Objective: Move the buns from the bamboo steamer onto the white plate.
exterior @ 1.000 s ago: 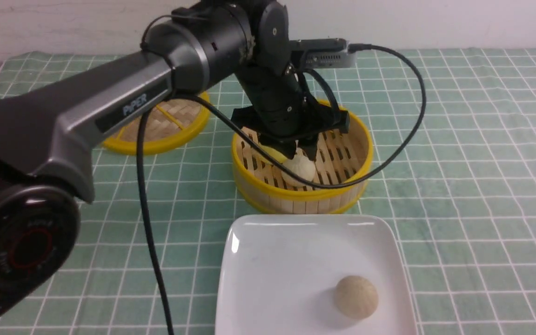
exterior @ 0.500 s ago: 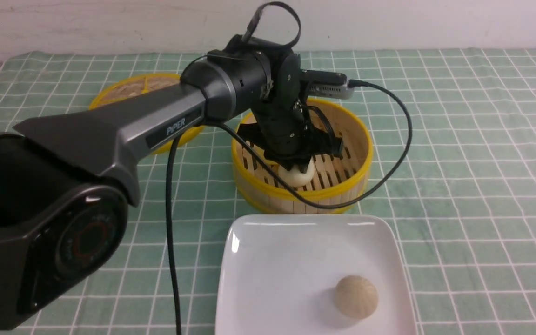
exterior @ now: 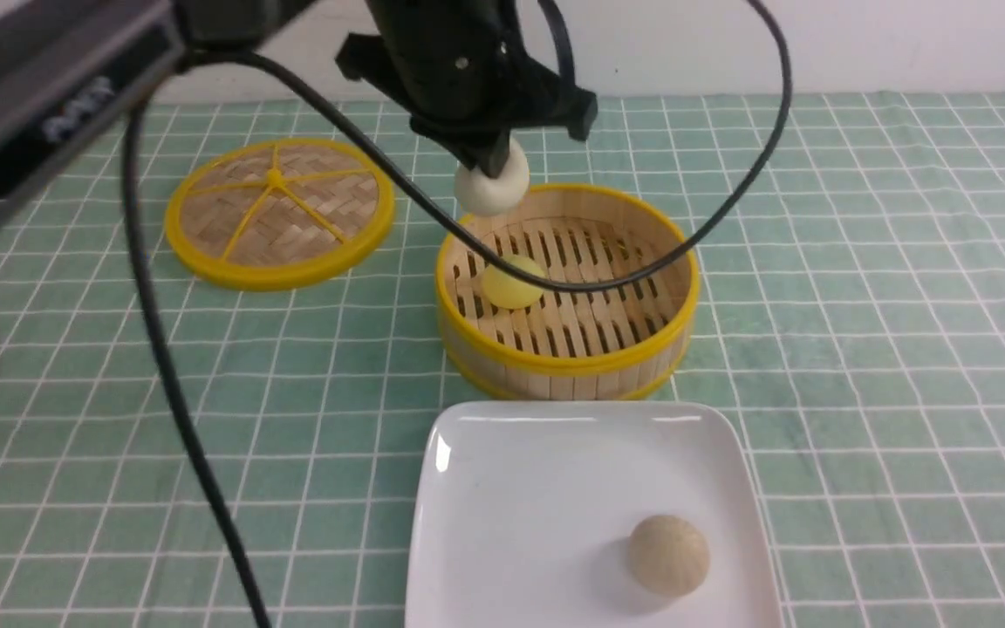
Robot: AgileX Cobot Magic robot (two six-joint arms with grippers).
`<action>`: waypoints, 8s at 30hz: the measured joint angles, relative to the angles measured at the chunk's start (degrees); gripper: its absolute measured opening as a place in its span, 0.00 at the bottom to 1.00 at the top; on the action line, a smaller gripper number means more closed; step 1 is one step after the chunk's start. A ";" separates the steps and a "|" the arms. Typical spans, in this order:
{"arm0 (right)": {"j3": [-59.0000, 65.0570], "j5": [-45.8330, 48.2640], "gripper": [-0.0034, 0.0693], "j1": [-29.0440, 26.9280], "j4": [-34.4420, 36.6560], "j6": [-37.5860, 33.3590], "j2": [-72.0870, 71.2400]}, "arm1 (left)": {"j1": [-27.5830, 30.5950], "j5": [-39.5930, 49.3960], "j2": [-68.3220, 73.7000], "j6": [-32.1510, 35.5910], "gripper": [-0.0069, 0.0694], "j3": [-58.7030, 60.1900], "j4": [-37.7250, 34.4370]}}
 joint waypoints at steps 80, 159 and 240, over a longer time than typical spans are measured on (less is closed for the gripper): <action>0.00 0.86 0.20 0.00 0.89 0.00 0.00 | 7.88 -30.90 17.18 -3.59 0.46 14.13 -15.72; -6.40 2.46 0.03 0.00 0.59 9.62 -23.29 | 1.80 -17.38 -5.67 0.82 0.20 37.38 -17.78; 26.21 -17.81 0.09 -29.13 5.22 3.41 -32.11 | 1.80 -21.65 -6.16 0.82 0.25 37.19 -15.33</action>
